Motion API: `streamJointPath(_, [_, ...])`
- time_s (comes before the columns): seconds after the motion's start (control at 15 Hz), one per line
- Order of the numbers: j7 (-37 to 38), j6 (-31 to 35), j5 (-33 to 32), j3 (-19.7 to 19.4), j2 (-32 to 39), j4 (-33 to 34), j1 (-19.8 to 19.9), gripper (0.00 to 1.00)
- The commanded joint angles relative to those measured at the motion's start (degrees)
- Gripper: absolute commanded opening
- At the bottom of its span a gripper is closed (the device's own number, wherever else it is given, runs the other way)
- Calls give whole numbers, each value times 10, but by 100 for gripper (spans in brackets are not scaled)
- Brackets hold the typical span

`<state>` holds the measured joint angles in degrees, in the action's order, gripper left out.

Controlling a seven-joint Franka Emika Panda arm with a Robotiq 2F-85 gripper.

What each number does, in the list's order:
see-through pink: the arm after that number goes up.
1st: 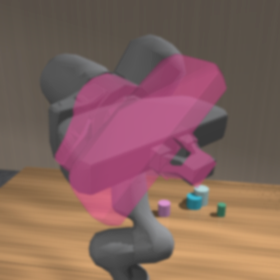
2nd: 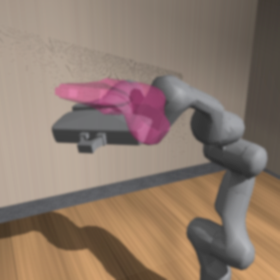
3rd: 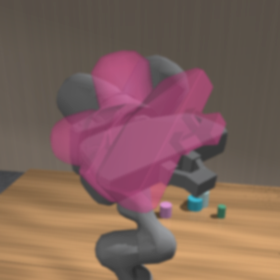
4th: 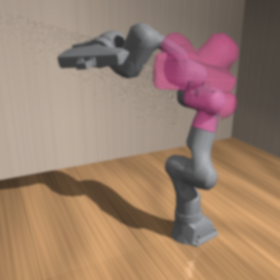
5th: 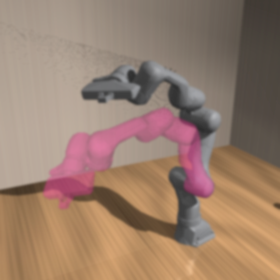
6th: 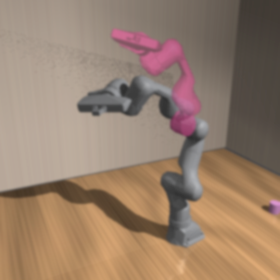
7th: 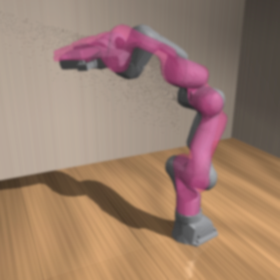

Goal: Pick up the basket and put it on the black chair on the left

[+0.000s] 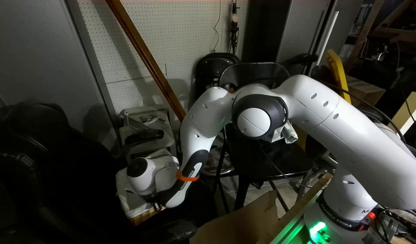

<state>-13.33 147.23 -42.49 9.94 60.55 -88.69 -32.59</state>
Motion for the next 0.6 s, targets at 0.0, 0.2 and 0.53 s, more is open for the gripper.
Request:
streamJointPath(0.0, [-15, 15, -2, -2, 15, 15, 4, 40])
streamJointPath(0.2, [-16, 27, -1, -2, 12, 12, 8, 55])
streamJointPath(0.53, [-41, 46, 5, 15, -22, -5, 25, 90])
